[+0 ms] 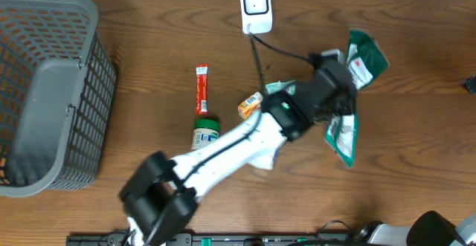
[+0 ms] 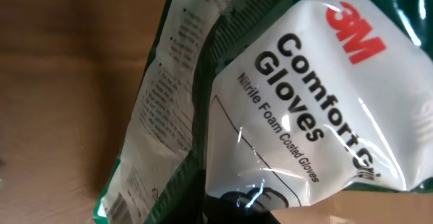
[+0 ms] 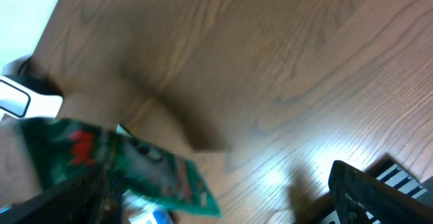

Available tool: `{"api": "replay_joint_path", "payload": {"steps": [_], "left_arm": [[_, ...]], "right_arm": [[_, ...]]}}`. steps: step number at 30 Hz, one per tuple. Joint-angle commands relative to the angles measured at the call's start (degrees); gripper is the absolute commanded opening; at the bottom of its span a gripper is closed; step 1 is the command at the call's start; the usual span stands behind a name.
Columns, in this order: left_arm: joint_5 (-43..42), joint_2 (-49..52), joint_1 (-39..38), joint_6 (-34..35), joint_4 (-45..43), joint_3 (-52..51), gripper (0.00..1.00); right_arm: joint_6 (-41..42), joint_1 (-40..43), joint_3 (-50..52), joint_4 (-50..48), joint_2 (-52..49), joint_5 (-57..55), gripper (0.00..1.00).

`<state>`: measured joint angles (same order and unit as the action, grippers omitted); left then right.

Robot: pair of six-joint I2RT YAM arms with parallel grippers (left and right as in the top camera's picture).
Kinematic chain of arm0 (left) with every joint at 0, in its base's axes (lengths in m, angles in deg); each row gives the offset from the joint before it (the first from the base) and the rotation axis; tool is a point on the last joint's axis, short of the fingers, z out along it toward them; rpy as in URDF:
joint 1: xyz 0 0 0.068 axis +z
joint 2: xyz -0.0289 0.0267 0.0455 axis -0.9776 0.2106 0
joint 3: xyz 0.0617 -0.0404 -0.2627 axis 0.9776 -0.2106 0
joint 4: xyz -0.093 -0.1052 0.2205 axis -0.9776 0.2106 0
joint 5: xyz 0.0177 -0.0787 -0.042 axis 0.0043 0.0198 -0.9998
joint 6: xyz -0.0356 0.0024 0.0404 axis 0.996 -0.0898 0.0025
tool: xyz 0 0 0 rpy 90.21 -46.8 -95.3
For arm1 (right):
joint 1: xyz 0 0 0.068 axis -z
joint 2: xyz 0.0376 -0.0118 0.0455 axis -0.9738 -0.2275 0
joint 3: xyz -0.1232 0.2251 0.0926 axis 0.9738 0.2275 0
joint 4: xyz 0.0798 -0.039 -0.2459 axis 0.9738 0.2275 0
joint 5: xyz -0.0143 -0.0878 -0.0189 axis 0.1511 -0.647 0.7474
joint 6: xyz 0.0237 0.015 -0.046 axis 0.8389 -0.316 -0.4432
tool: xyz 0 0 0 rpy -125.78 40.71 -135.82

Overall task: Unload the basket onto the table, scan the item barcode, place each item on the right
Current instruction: 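Lift the gloves pack out and carry it right of the wipes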

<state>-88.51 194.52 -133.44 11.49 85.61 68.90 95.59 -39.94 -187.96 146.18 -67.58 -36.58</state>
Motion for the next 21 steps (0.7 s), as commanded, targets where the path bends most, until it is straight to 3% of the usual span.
{"api": "replay_joint_path", "payload": {"steps": [1,5,13,17,21], "left_arm": [[12.66,2.14,-1.97,3.76,-0.9,0.0,0.07],[18.71,4.81,-3.1,3.76,-0.9,0.0,0.07],[19.12,7.63,-3.04,2.45,-0.42,0.0,0.08],[19.1,7.67,-3.04,2.23,-0.87,0.0,0.15],[19.08,8.44,-3.06,2.23,-0.61,0.0,0.15]], "right_arm": [[-1.27,0.17,-0.81,0.28,0.02,-0.17,0.99],[-1.27,0.17,-0.81,0.28,0.02,-0.17,0.99],[-1.27,0.17,-0.81,0.31,0.02,-1.03,0.99],[-1.27,0.17,-0.81,0.31,0.02,-1.01,0.99],[-1.27,0.17,-0.81,0.37,0.02,-1.01,0.99]]}}
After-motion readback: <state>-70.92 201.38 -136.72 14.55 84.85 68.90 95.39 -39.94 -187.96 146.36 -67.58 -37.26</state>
